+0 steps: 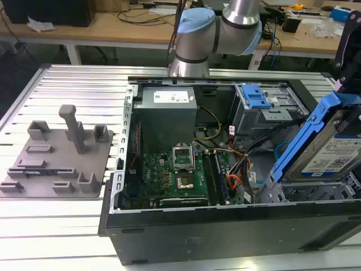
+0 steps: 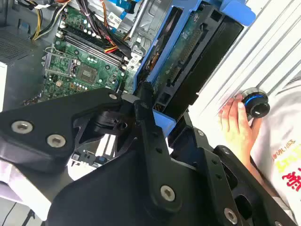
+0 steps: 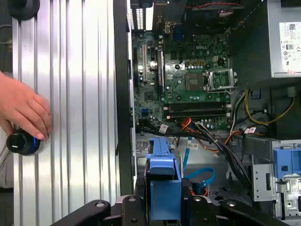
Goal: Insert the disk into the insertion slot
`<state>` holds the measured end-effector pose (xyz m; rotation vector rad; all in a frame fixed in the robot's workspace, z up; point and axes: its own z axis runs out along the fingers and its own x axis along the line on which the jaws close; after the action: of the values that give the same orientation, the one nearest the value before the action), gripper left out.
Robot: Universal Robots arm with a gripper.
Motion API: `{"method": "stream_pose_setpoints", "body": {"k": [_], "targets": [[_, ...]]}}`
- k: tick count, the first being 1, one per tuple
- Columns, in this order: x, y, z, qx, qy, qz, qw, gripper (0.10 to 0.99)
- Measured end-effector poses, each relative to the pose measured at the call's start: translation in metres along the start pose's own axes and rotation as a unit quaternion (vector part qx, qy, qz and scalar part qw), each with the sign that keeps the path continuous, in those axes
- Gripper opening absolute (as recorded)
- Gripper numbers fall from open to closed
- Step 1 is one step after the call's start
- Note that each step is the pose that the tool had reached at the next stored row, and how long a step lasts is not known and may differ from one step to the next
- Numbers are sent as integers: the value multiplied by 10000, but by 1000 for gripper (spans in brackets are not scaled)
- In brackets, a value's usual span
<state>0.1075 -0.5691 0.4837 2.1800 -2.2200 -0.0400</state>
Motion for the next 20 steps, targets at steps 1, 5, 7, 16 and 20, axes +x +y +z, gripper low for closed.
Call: {"method": "stream_pose_setpoints", "body": {"k": [1,5,7,16,20], "targets": [[0,0,0,0,0,0,10000,365],[0,0,0,0,0,0,10000,365],[0,0,0,0,0,0,10000,365],[0,0,0,-1,-29,-1,10000,365],[0,7,0,4,-154,-6,9999,365]]}}
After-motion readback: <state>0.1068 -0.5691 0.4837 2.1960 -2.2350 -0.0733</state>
